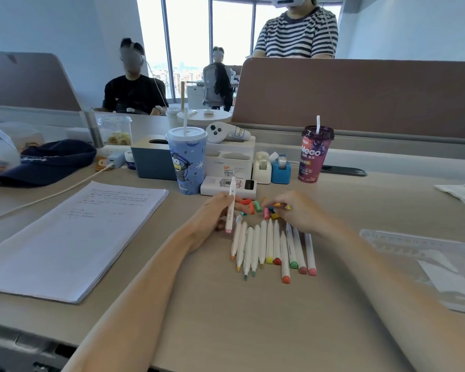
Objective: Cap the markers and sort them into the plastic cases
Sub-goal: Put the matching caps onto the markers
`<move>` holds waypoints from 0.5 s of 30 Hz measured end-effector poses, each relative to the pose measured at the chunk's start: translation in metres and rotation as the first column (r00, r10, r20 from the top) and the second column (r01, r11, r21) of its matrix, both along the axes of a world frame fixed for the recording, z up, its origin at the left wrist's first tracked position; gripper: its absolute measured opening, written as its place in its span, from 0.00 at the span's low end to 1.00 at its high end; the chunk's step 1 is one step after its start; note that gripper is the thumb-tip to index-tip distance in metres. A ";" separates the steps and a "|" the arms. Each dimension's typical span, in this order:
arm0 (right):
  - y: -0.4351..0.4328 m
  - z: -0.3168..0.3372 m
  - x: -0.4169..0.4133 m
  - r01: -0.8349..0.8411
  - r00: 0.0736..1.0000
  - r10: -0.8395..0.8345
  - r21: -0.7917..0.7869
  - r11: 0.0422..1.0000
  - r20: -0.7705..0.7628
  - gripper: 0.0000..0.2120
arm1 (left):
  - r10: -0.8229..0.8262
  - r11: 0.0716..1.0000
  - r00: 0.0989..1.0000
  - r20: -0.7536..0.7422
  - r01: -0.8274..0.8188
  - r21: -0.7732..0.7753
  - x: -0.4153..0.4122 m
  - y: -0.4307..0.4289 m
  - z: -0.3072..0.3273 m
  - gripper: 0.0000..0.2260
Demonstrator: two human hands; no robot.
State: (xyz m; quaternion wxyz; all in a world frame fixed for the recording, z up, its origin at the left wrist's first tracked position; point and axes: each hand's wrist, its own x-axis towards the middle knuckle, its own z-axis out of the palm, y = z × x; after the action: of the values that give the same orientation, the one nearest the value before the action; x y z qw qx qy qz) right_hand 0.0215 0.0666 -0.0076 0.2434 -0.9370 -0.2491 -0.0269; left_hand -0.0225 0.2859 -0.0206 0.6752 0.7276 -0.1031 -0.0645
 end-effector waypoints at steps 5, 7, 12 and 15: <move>0.002 -0.004 0.004 -0.067 0.997 0.070 -0.107 0.992 0.020 0.18 | 0.006 1.000 0.999 -0.041 -0.006 -0.001 -0.004 0.000 -0.001 0.13; 0.001 -0.002 0.005 -0.040 0.999 0.040 0.003 0.999 0.021 0.17 | 0.014 1.000 0.999 -0.046 -0.014 -0.006 -0.005 0.000 0.000 0.12; -0.003 0.006 0.009 -0.091 0.994 0.095 -0.083 0.992 0.045 0.14 | 0.048 0.998 0.999 0.003 -0.048 -0.037 -0.008 0.000 -0.004 0.11; 0.004 0.009 0.012 -0.142 0.984 0.167 -0.277 0.950 0.067 0.13 | 0.091 0.991 0.996 0.012 -0.090 -0.101 -0.010 0.000 -0.006 0.10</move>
State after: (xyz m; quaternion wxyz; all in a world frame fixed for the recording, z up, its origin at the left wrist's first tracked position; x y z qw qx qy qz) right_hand 0.0331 0.0702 0.0016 0.1027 -0.9369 -0.3338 -0.0156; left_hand -0.0330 0.2862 -0.0262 0.7122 0.6972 -0.0786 -0.0226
